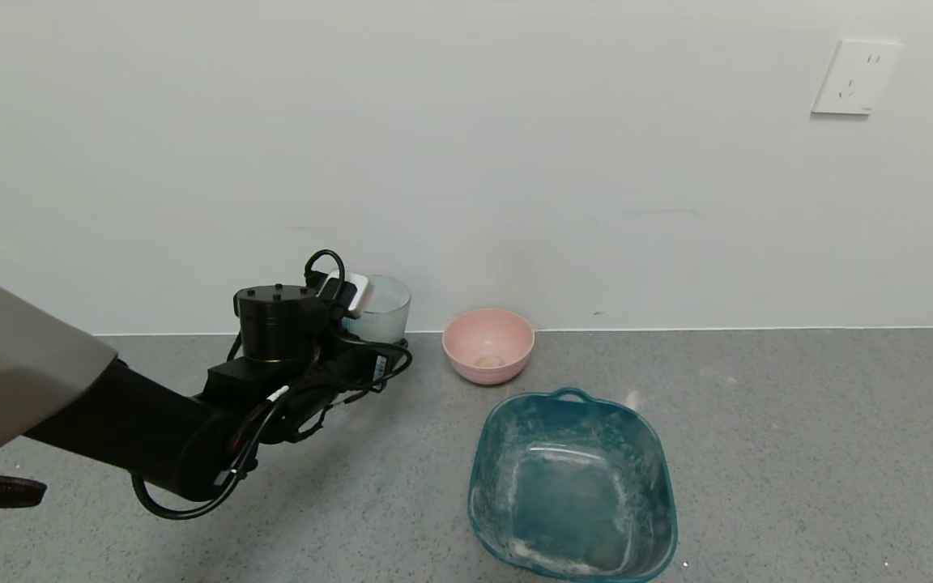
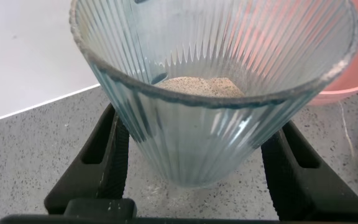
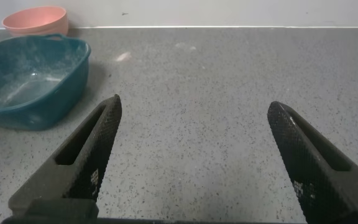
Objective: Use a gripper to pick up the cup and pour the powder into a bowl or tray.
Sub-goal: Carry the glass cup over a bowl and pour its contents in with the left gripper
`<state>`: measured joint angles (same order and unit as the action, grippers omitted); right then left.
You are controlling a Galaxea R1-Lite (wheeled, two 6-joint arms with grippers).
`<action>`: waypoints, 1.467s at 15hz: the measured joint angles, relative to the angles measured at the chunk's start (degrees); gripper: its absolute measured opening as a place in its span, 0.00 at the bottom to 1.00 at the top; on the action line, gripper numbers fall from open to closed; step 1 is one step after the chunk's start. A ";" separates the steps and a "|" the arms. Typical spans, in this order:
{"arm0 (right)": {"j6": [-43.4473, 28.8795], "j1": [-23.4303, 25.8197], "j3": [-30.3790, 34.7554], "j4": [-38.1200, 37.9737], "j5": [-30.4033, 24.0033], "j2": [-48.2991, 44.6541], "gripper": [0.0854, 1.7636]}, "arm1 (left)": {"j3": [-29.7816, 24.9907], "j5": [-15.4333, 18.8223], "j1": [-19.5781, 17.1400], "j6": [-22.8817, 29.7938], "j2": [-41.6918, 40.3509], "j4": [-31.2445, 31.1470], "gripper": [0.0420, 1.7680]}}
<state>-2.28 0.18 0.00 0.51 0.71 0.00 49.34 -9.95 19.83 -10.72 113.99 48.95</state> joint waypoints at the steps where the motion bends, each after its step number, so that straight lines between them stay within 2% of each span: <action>1: 0.02 0.02 0.00 0.00 0.00 0.00 0.97 | 1.05 -0.24 0.63 -1.16 -0.21 -1.45 0.70; 2: 0.00 0.02 0.00 0.00 -0.02 0.00 0.97 | 2.07 -0.96 1.17 -2.43 -0.29 -2.58 0.70; 11: 0.02 0.02 0.00 0.00 0.00 0.00 0.97 | 14.80 -14.47 4.28 -15.35 1.91 -16.34 0.70; 15: 0.00 0.00 0.00 -0.02 0.00 0.00 0.97 | 19.90 -19.74 5.30 -20.70 4.67 -19.02 0.70; 22: 0.00 0.02 0.00 0.00 -0.02 0.00 0.97 | 24.20 -22.58 6.92 -28.04 8.83 -19.29 0.70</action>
<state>-2.28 0.21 0.00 0.51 0.68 0.00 73.53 -32.52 26.76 -38.75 122.82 29.66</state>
